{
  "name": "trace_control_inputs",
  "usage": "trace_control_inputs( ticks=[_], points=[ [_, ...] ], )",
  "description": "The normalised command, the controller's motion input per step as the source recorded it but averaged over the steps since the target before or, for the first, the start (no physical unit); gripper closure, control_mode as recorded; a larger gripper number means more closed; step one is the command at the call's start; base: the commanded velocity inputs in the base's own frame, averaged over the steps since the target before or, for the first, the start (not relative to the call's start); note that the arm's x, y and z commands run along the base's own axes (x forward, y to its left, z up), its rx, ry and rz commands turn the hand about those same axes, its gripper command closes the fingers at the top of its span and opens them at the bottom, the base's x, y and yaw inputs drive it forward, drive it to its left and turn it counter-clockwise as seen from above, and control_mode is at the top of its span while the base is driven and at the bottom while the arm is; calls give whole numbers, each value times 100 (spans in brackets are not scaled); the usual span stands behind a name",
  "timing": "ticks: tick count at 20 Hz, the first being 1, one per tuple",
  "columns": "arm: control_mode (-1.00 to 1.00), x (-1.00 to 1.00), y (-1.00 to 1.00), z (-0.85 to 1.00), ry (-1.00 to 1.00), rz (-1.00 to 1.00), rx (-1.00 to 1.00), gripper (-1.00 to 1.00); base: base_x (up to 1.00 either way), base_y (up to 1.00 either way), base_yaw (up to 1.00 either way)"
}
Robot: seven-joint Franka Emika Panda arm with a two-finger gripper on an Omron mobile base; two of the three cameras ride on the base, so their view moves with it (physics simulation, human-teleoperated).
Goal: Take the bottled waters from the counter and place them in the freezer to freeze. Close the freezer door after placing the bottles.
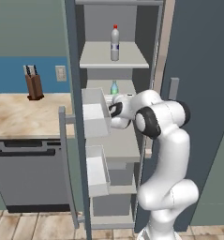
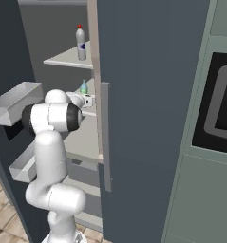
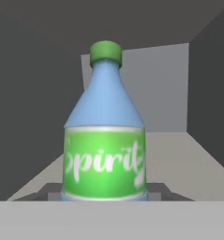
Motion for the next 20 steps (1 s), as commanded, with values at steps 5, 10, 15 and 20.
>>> trace_control_inputs(
  ticks=[5,10,15,20],
  points=[
    [-100,25,-7,-85,-33,0,0,100,0,0,0],
    [-100,21,-8,-99,-25,0,1,100,0,0,0],
    [-100,1,0,-97,-20,-2,4,100,0,0,0],
    [-100,0,0,-90,-16,-4,0,100,0,0,0]
  ],
)
